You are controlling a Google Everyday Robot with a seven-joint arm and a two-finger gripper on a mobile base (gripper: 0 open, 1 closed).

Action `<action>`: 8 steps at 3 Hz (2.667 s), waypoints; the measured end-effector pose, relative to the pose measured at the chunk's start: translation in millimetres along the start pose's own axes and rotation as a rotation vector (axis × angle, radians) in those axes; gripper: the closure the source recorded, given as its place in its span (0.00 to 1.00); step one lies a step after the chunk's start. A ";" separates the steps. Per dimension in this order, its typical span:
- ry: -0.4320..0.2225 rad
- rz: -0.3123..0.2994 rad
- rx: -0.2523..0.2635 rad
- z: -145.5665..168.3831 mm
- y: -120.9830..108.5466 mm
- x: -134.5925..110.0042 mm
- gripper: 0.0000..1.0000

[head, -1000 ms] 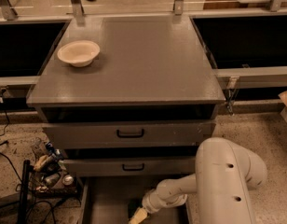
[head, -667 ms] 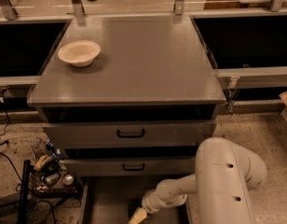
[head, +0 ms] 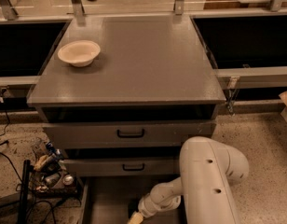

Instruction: Pick sponge from bottom drawer and place on counter

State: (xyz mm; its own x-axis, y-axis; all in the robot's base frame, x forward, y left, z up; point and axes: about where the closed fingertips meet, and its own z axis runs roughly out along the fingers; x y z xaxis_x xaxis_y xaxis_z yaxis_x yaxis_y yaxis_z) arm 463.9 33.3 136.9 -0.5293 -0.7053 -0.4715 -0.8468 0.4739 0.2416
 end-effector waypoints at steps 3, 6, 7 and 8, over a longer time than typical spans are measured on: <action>0.011 0.020 -0.057 25.8 4.3 8.6 0.00; 0.011 0.021 -0.058 26.3 4.3 8.7 0.65; 0.011 0.021 -0.058 26.3 4.3 8.7 0.88; 0.011 0.021 -0.058 26.3 4.3 8.7 1.00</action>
Offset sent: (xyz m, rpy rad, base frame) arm -0.0042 0.0075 -0.0226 0.0273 0.0537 0.0136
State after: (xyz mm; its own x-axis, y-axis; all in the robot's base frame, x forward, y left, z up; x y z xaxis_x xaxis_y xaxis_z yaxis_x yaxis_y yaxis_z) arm 457.0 43.1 111.5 -0.5473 -0.7013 -0.4567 -0.8369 0.4577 0.3001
